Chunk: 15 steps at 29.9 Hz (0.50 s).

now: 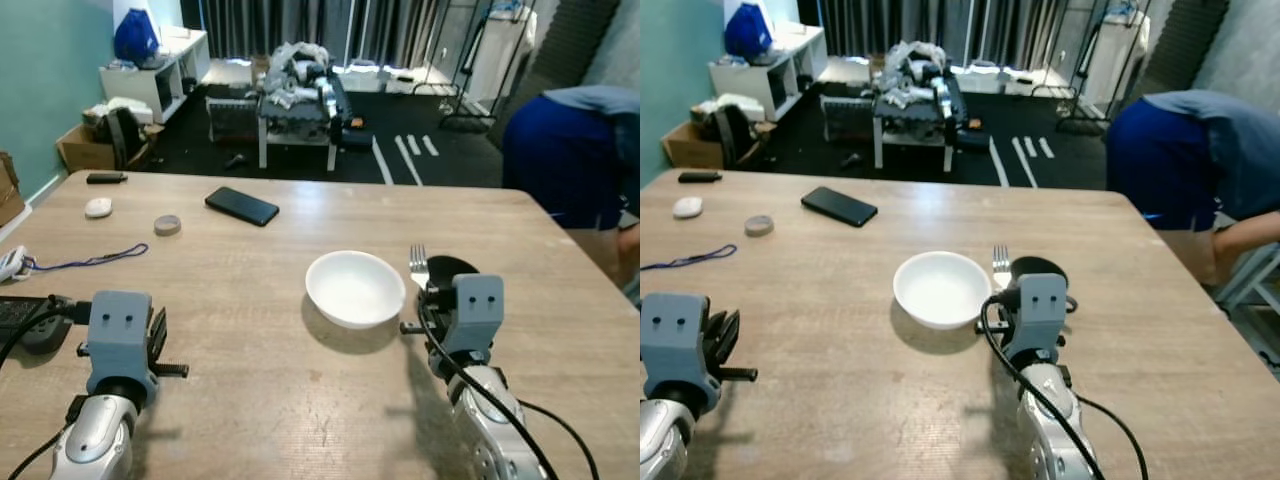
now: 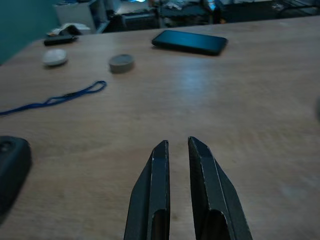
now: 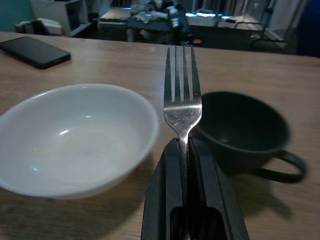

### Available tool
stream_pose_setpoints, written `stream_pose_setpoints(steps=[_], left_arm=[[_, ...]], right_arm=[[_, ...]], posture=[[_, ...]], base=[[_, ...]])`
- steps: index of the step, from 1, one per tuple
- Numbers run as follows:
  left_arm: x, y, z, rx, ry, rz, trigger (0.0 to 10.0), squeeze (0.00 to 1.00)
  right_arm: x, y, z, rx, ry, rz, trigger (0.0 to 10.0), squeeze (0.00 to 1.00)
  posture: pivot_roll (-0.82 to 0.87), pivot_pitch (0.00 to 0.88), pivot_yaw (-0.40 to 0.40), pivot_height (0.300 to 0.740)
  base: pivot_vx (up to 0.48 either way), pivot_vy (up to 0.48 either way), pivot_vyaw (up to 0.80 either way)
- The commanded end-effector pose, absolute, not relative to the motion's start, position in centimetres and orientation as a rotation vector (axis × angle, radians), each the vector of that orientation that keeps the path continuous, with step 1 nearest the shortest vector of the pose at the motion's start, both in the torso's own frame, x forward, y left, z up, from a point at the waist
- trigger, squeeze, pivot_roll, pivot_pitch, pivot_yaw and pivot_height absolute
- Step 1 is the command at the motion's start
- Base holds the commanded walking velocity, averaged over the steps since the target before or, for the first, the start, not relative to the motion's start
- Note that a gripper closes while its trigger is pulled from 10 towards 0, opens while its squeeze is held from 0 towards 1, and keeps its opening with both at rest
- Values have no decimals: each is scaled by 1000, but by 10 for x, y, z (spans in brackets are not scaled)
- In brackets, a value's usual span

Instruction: Setting the table

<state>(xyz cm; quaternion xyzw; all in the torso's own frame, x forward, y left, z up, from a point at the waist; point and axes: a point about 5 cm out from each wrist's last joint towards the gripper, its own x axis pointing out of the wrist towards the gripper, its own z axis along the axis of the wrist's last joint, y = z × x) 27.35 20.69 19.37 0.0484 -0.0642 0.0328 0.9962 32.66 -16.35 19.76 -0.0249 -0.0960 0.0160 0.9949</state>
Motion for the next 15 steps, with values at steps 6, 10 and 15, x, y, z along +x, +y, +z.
stream_pose_setpoints(steps=[6, 10, 15], left_arm=[[269, 203, 189, 86, -67, -80, 10000, 0], [269, 206, 193, 105, -45, -156, 10000, 0], [265, 209, 198, 105, -30, -224, 10000, 0]], right_arm=[[337, -179, 204, -140, -201, 33, 10000, 0], [349, -197, 199, -236, -143, 29, 10000, 0], [359, -230, 195, -313, -71, 25, 10000, 0]], posture=[[112, 132, 52, 740], [119, 143, 48, 740], [121, 155, 51, 740]], base=[[0, 0, 0], [0, 0, 0], [0, 0, 0]])
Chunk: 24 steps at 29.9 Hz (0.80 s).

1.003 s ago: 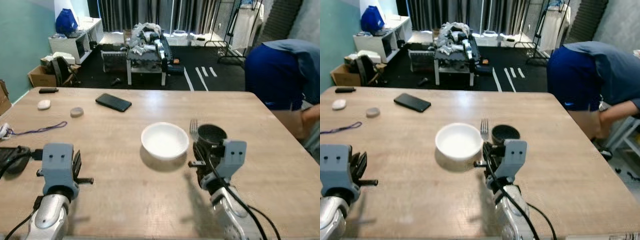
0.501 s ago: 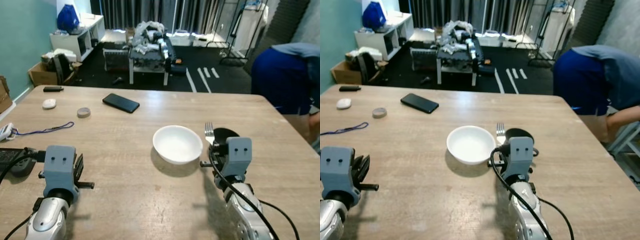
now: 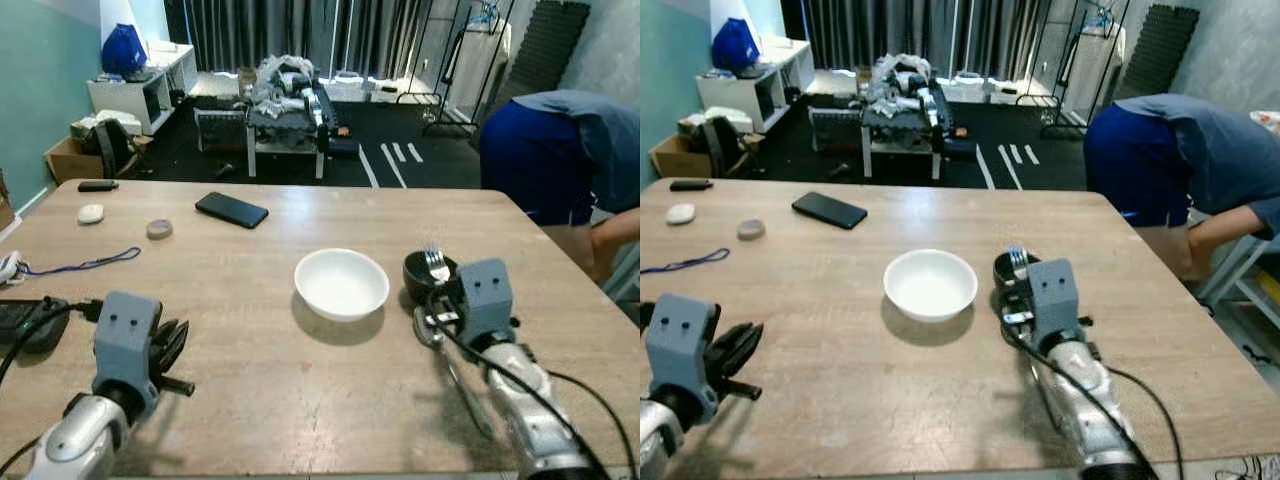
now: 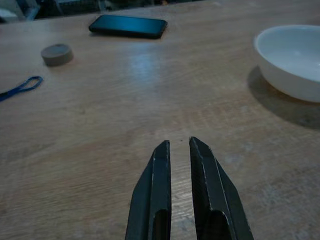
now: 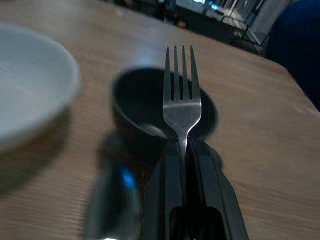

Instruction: Setting the table

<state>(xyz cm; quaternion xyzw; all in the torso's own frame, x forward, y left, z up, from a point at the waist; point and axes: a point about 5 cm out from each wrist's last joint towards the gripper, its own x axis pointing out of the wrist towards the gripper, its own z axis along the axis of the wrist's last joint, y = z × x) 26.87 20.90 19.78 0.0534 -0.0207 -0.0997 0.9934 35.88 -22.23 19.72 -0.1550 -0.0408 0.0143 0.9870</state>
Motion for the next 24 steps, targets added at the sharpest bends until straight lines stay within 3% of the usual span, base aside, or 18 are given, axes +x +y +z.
stream_pose_setpoints(steps=[1, 6, 10, 14, 19, 22, 24], left_arm=[[265, 209, 198, 105, -30, -224, 10000, 0], [259, 211, 198, 118, -13, -259, 10000, 0], [257, 210, 196, 117, 1, -270, 10000, 0], [257, 204, 194, 145, 19, -343, 10000, 0], [260, 195, 199, 199, -2, -402, 10000, 0], [263, 170, 228, 223, -111, -617, 10000, 0], [262, 166, 233, 227, -127, -656, 10000, 0]], right_arm=[[359, -230, 195, -313, -71, 25, 10000, 0], [359, -271, 206, -303, -24, -4, 10000, 0], [354, -283, 214, -274, -37, 18, 10000, 0], [340, -302, 218, -118, -57, 111, 10000, 0], [329, -306, 213, -80, -55, 187, 10000, 0], [317, -315, 192, -80, 6, 162, 10000, 0], [315, -317, 188, -78, 19, 158, 10000, 0]], posture=[[121, 155, 51, 740], [125, 166, 53, 740], [122, 166, 56, 740], [110, 157, 73, 740], [112, 153, 76, 740], [96, 136, 91, 740], [96, 136, 91, 740]], base=[[0, 0, 0], [0, 0, 0], [0, 0, 0], [0, 0, 0], [0, 0, 0], [0, 0, 0], [0, 0, 0]])
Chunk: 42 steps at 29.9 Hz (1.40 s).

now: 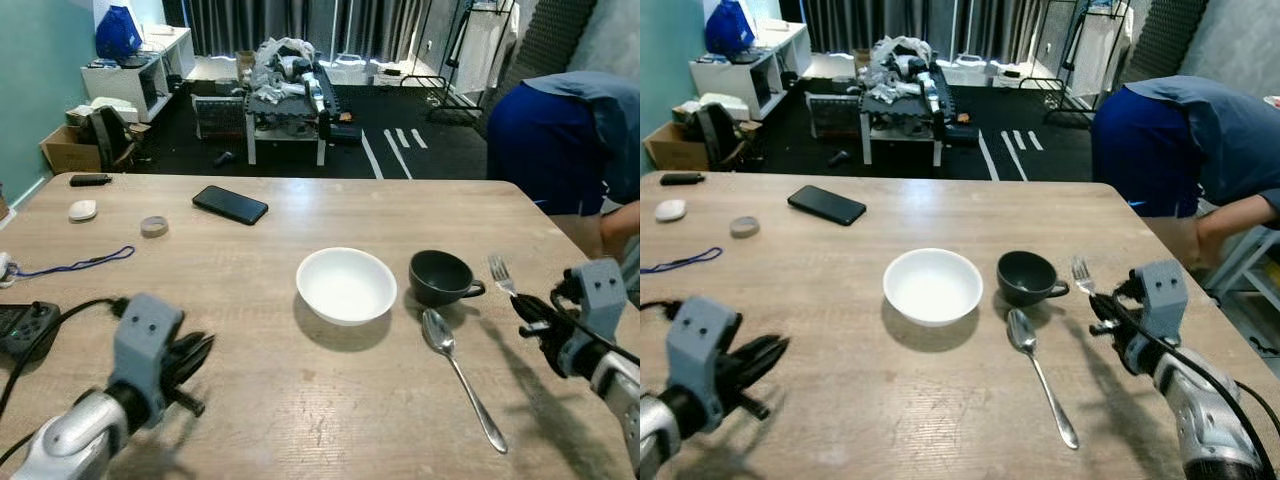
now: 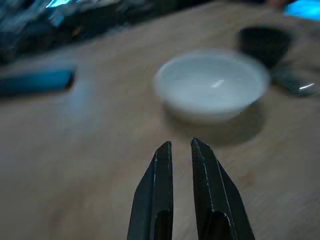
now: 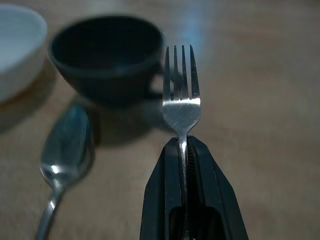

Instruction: Setting the table

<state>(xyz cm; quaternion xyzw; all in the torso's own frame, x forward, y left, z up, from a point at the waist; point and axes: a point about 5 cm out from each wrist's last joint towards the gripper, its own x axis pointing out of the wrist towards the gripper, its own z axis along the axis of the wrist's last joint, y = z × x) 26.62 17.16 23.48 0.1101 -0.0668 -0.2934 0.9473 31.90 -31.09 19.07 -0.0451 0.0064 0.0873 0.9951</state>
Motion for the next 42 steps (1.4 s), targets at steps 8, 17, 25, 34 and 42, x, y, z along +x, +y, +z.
stream_pose_setpoints(steps=[8, 17, 25, 34, 42], left_arm=[[241, 155, 228, 301, -27, -1006, 10000, 0], [238, 159, 225, 346, 5, -1053, 10000, 0], [237, 156, 223, 335, 4, -1045, 10000, 0], [240, 155, 222, 332, 0, -1039, 10000, 0], [240, 154, 221, 329, -5, -1029, 10000, 0]], right_arm=[[306, -317, 163, -73, 106, 165, 10000, 0], [316, -308, 163, -12, 103, 151, 10000, 0], [309, -286, 148, -6, 180, 212, 10000, 0], [305, -290, 144, -9, 192, 193, 10000, 0], [310, -281, 153, 48, 152, 197, 10000, 1000]], posture=[[90, 123, 111, 740], [100, 125, 109, 740], [100, 135, 97, 740], [88, 139, 96, 740], [90, 142, 89, 740]], base=[[0, 0, 0], [0, 0, 0], [0, 0, 0], [0, 0, 0], [0, 0, 0]])
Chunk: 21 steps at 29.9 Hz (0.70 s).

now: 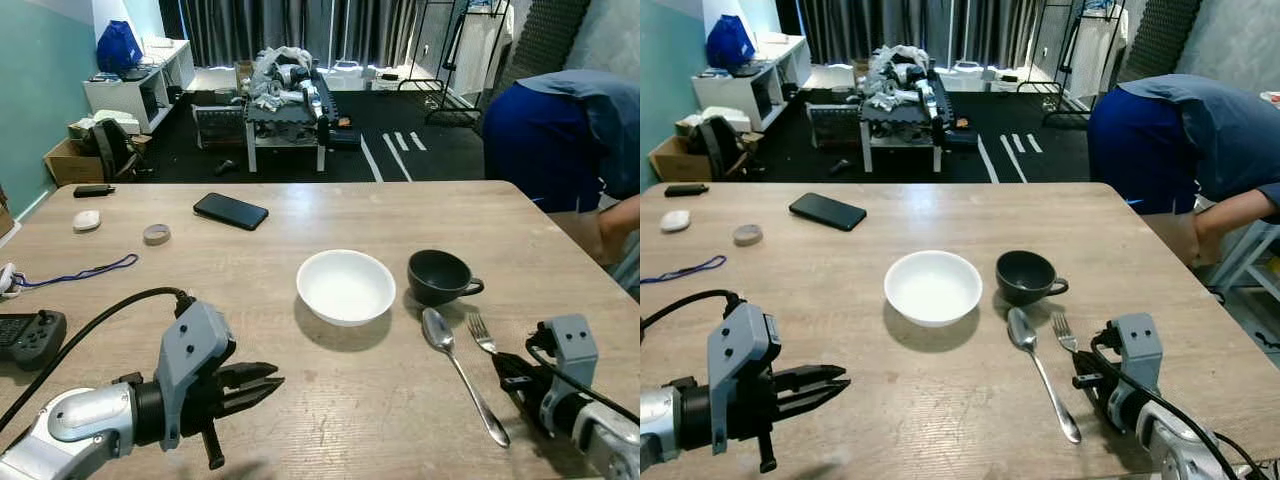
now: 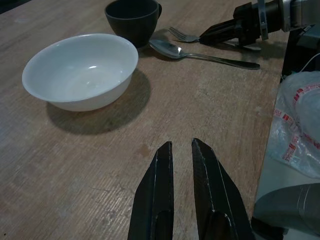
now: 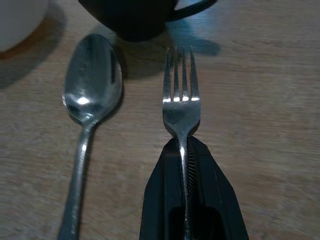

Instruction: Setting the table

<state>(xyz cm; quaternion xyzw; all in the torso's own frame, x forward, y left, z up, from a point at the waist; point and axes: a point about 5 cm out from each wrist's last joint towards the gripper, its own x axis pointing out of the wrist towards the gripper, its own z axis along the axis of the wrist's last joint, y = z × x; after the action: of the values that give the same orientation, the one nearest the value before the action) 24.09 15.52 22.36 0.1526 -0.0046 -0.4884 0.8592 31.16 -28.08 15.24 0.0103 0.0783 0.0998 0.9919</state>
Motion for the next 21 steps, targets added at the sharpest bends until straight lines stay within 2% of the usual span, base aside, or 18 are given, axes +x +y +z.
stream_pose_setpoints(steps=[1, 7, 8, 13, 14, 16, 17, 19, 20, 21], left_arm=[[240, 154, 221, 327, -5, -1027, 10000, 0], [239, 153, 220, 320, -6, -1024, 10000, 0], [239, 153, 220, 316, -8, -1024, 10000, 0], [241, 150, 222, 293, -22, -1018, 10000, 0], [243, 150, 222, 283, -32, -1003, 10000, 0], [259, 147, 220, 253, -73, -838, 10000, 0], [259, 147, 220, 253, -73, -838, 10000, 0], [274, 148, 219, 190, -95, -652, 10000, 0], [274, 148, 219, 190, -95, -652, 10000, 0], [282, 154, 215, 147, -97, -455, 10000, 0]], right_arm=[[310, -278, 156, 77, 133, 217, 10000, 1000], [307, -280, 181, 140, -4, 254, 10000, 1000], [306, -287, 189, 139, -41, 235, 10000, 0], [300, -307, 214, 228, -193, 154, 10000, 0], [299, -312, 217, 270, -238, 104, 10000, 0], [298, -311, 204, 298, -276, -128, 10000, 0], [298, -311, 204, 298, -276, -128, 10000, 0], [298, -287, 190, 249, -266, -241, 10000, 0], [298, -287, 190, 249, -266, -241, 10000, 0], [300, -241, 190, 335, -303, -226, 10000, 0]], posture=[[90, 144, 87, 740], [88, 145, 86, 740], [82, 145, 87, 740], [73, 145, 86, 740], [68, 141, 89, 740], [64, 139, 89, 740], [64, 139, 89, 740], [64, 137, 95, 740], [64, 137, 95, 740], [70, 137, 98, 740]], base=[[0, 0, 0], [0, 0, 0], [0, 0, 0], [0, 0, 0], [0, 0, 0], [0, 0, 0], [0, 0, 0], [0, 0, 0], [0, 0, 0], [0, 0, 0]])
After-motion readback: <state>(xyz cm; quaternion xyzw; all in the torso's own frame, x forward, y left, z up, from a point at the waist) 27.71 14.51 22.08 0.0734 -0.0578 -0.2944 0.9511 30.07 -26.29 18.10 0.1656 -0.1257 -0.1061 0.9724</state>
